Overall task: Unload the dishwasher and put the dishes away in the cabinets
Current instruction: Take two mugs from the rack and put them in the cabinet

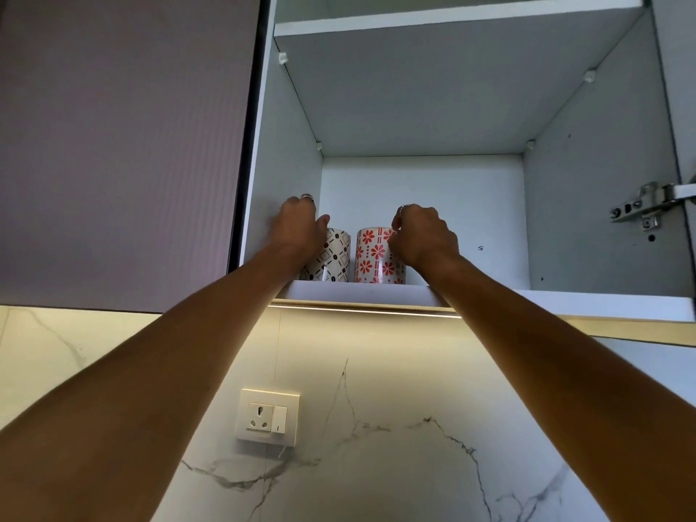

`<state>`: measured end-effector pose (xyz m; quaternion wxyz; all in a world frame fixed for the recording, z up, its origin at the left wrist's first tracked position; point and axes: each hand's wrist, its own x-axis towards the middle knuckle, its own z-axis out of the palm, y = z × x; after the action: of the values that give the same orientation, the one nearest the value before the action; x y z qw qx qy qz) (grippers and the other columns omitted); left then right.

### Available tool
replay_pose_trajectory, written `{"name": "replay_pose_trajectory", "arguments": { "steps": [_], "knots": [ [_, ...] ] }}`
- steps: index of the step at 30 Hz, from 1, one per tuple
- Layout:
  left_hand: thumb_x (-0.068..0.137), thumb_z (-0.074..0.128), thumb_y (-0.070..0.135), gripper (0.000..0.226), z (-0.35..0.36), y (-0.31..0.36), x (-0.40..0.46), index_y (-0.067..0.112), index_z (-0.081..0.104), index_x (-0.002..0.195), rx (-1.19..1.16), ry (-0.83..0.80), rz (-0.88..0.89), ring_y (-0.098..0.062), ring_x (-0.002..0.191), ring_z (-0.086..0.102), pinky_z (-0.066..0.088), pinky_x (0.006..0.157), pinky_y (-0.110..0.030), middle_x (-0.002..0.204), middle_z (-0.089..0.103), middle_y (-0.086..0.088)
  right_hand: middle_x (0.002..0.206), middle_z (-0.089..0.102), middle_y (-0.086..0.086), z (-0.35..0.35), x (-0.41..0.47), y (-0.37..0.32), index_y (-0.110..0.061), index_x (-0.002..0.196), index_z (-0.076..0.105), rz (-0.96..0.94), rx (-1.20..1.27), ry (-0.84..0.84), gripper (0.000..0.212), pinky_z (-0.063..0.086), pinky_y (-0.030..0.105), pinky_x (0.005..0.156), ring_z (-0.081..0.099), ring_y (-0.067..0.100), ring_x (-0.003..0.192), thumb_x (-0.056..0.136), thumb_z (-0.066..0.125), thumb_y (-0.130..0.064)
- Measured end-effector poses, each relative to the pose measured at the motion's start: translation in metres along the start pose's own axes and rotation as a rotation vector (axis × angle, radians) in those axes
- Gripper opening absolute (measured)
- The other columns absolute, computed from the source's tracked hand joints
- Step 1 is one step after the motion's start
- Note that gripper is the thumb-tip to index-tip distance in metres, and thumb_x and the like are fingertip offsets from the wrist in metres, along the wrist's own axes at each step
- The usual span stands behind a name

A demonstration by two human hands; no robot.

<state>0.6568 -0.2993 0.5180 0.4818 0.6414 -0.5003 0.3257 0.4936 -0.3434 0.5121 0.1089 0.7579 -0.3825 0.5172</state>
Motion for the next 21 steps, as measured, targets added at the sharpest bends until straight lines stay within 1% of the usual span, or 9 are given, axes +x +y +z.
{"name": "replay_pose_trajectory", "arguments": {
  "steps": [2, 5, 8, 11, 13, 16, 19, 21],
  "knots": [
    [0.096, 0.049, 0.028, 0.038, -0.005, 0.003, -0.003, 0.004, 0.052, 0.125, 0.041, 0.015, 0.082, -0.032, 0.115, 0.052, 0.045, 0.095, -0.042, 0.128, 0.053, -0.017, 0.12, 0.06, 0.013, -0.005, 0.0, 0.004, -0.009, 0.118, 0.057, -0.022, -0.039, -0.014, 0.033, 0.048, 0.037, 0.084, 0.062, 0.03, 0.104, 0.089, 0.062, -0.025],
    [0.097, 0.047, 0.033, 0.04, -0.014, 0.006, -0.011, 0.008, 0.049, 0.128, 0.065, 0.014, 0.124, -0.03, 0.117, 0.052, 0.045, 0.095, -0.043, 0.131, 0.052, -0.014, 0.122, 0.058, 0.014, -0.017, 0.0, 0.012, -0.009, 0.119, 0.057, -0.028, -0.07, -0.064, 0.034, 0.046, 0.038, 0.087, 0.058, 0.03, 0.108, 0.09, 0.06, -0.026],
    [0.099, 0.04, 0.039, 0.045, -0.027, 0.013, -0.026, 0.011, 0.04, 0.134, -0.019, 0.094, 0.169, -0.029, 0.118, 0.052, 0.046, 0.094, -0.042, 0.135, 0.049, -0.013, 0.121, 0.06, 0.016, -0.028, -0.004, 0.022, -0.007, 0.116, 0.06, -0.032, -0.037, -0.095, 0.029, 0.046, 0.037, 0.09, 0.058, 0.033, 0.109, 0.091, 0.055, -0.022],
    [0.1, 0.034, 0.042, 0.047, -0.038, 0.024, -0.041, 0.013, 0.038, 0.136, -0.053, 0.14, 0.194, -0.026, 0.119, 0.052, 0.044, 0.091, -0.038, 0.138, 0.047, -0.011, 0.12, 0.061, 0.017, -0.037, -0.016, 0.03, -0.006, 0.114, 0.061, -0.042, -0.032, -0.077, 0.028, 0.048, 0.039, 0.092, 0.058, 0.035, 0.108, 0.093, 0.049, -0.02],
    [0.1, 0.032, 0.044, 0.048, -0.044, 0.031, -0.049, 0.013, 0.04, 0.136, -0.059, 0.132, 0.214, -0.024, 0.121, 0.051, 0.043, 0.093, -0.038, 0.139, 0.047, -0.01, 0.119, 0.061, 0.018, -0.043, -0.028, 0.032, -0.007, 0.114, 0.061, -0.056, -0.051, -0.048, 0.029, 0.047, 0.039, 0.09, 0.057, 0.036, 0.108, 0.095, 0.044, -0.02],
    [0.1, 0.03, 0.047, 0.051, -0.047, 0.044, -0.066, 0.013, 0.04, 0.137, -0.053, 0.06, 0.242, -0.023, 0.125, 0.048, 0.041, 0.098, -0.04, 0.141, 0.046, -0.008, 0.119, 0.061, 0.017, -0.053, -0.049, 0.028, -0.007, 0.116, 0.06, -0.081, -0.087, -0.039, 0.032, 0.046, 0.037, 0.086, 0.057, 0.034, 0.107, 0.098, 0.04, -0.023],
    [0.1, 0.032, 0.046, 0.051, -0.046, 0.06, -0.09, 0.015, 0.039, 0.139, -0.039, -0.013, 0.288, -0.023, 0.128, 0.045, 0.038, 0.101, -0.038, 0.144, 0.044, -0.007, 0.132, 0.053, 0.011, -0.064, -0.075, 0.025, -0.009, 0.124, 0.056, -0.133, -0.163, -0.047, 0.035, 0.042, 0.04, 0.095, 0.051, 0.033, 0.118, 0.099, 0.038, -0.027],
    [0.1, 0.035, 0.042, 0.049, -0.045, 0.069, -0.115, 0.012, 0.043, 0.137, -0.075, -0.013, 0.359, -0.023, 0.126, 0.047, 0.038, 0.101, -0.036, 0.14, 0.049, -0.007, 0.143, 0.043, 0.007, -0.073, -0.095, 0.027, -0.01, 0.132, 0.05, -0.165, -0.221, -0.016, 0.038, 0.037, 0.04, 0.101, 0.045, 0.03, 0.127, 0.1, 0.037, -0.027]
  ]
}}
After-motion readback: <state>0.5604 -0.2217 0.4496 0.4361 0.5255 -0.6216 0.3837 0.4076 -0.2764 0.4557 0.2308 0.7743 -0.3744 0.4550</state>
